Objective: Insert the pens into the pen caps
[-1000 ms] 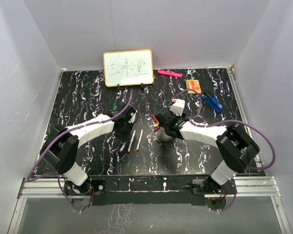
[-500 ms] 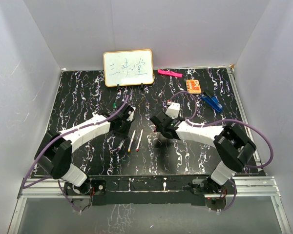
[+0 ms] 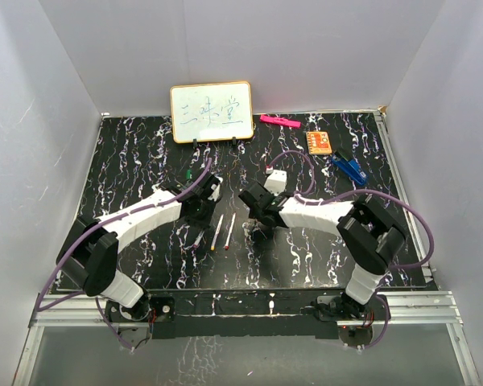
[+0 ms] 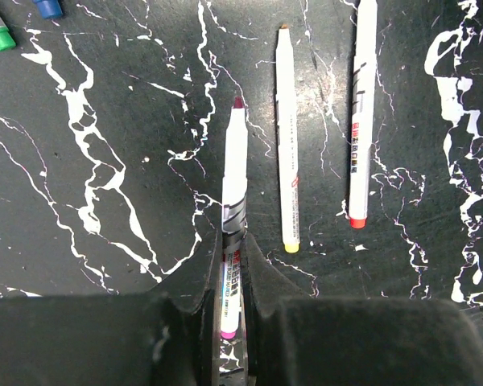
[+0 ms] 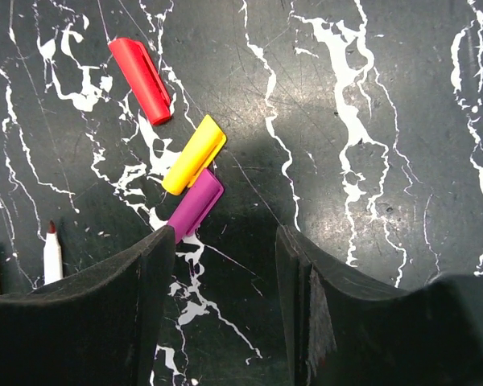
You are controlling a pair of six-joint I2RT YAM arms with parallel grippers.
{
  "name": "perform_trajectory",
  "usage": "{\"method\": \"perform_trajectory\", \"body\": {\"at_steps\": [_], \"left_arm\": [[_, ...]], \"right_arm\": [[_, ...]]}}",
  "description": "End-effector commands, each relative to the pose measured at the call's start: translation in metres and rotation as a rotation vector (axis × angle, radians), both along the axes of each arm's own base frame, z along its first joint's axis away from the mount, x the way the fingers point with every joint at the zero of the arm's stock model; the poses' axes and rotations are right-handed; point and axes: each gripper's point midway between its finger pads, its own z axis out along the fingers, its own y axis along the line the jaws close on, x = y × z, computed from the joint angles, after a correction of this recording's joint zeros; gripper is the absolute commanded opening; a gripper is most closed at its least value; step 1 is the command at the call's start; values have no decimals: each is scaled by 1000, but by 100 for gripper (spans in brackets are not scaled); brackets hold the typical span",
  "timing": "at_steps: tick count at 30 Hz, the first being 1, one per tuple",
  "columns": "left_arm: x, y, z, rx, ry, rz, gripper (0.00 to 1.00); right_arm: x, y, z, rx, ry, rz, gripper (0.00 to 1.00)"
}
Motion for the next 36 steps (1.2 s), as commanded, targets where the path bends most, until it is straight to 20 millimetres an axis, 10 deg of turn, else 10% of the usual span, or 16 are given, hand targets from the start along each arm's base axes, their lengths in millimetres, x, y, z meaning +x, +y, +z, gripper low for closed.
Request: {"method": "perform_trajectory", "body": {"at_steps": [1, 36], "left_arm": [[-2, 5, 10, -1, -29, 3, 0], [-3, 5, 3, -2, -26, 4, 0]], "right_arm": [[14, 19, 12, 50, -36, 1, 50], [14, 18, -21, -30, 29, 9, 36]]}}
